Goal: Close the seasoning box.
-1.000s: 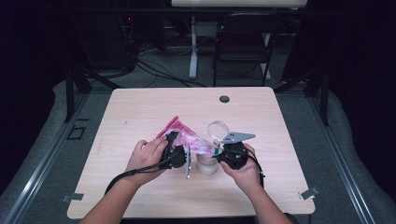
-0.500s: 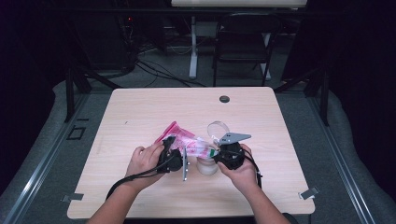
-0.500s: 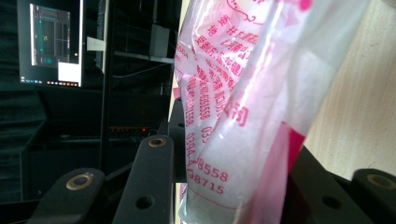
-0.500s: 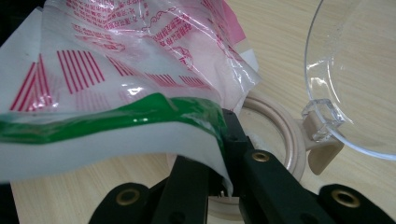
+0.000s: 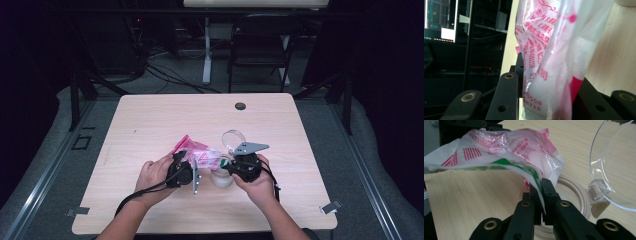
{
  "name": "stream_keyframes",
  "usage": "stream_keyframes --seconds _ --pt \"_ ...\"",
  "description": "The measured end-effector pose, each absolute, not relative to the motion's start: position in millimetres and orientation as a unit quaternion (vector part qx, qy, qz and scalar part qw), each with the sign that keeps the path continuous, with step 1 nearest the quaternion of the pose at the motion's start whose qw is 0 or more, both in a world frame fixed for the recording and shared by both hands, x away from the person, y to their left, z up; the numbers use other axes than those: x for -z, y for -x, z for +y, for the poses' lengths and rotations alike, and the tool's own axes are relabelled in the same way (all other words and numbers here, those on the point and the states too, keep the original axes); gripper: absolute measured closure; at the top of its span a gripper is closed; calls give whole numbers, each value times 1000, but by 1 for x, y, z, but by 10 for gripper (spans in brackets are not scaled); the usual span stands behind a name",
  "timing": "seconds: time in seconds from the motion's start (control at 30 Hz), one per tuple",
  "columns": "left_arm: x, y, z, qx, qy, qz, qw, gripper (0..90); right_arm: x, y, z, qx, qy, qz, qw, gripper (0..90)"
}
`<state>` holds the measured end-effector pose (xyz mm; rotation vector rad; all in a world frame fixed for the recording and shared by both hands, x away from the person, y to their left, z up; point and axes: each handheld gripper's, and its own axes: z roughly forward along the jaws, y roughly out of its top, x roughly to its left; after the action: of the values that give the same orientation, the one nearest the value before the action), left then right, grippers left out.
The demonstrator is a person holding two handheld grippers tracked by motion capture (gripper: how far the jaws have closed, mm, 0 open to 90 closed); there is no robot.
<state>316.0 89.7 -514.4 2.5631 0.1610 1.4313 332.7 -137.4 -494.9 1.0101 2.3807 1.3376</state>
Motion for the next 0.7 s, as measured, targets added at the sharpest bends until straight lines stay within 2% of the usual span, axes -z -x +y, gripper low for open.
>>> stream_keyframes --seconds 0.37,0.57,0.63,0.7 --pt "523 -319 95 -453 -881 79 111 736 494 -333 -137 -472 -341 805 116 645" --pt "529 -321 99 -434 -886 102 129 742 495 -334 -135 -475 -339 804 114 583" --pt "535 -321 99 -423 -883 122 164 743 496 -334 -134 -475 -338 804 114 567" --pt "537 -322 99 -413 -885 129 170 745 496 -334 -134 -478 -336 804 114 549"
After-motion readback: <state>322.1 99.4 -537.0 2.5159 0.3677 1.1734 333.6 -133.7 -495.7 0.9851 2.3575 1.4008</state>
